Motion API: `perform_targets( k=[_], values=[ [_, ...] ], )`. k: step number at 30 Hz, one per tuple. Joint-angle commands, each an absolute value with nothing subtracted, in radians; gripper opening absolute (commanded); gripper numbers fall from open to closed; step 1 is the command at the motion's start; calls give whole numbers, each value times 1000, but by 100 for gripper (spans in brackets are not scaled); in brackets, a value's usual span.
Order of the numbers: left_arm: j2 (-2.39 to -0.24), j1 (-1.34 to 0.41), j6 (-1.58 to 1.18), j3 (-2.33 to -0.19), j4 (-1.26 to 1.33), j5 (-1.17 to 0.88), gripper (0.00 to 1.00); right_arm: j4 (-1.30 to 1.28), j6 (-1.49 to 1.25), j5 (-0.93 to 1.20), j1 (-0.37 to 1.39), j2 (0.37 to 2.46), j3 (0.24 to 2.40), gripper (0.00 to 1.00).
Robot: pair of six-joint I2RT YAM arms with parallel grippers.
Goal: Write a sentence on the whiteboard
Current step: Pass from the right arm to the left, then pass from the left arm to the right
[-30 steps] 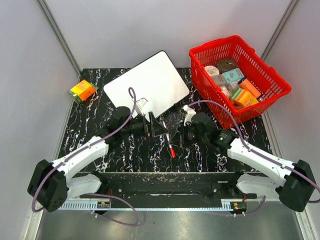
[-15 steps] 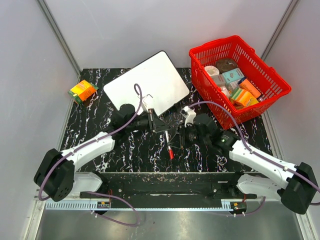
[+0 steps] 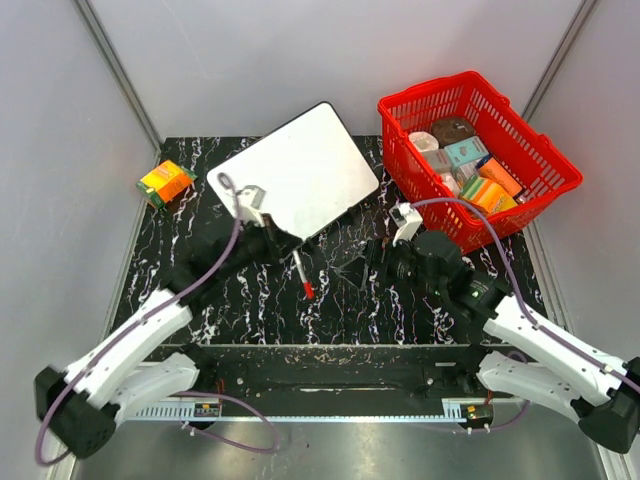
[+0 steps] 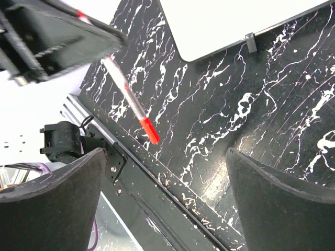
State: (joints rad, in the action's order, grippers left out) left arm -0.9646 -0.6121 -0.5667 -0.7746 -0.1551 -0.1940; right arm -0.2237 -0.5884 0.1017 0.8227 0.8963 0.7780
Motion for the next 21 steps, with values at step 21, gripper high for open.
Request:
perform_targets(
  k=[21],
  values=[
    [-409,-606,-785,-514,466,-147,0,716,-937,603,827,1153,736,99]
  ],
)
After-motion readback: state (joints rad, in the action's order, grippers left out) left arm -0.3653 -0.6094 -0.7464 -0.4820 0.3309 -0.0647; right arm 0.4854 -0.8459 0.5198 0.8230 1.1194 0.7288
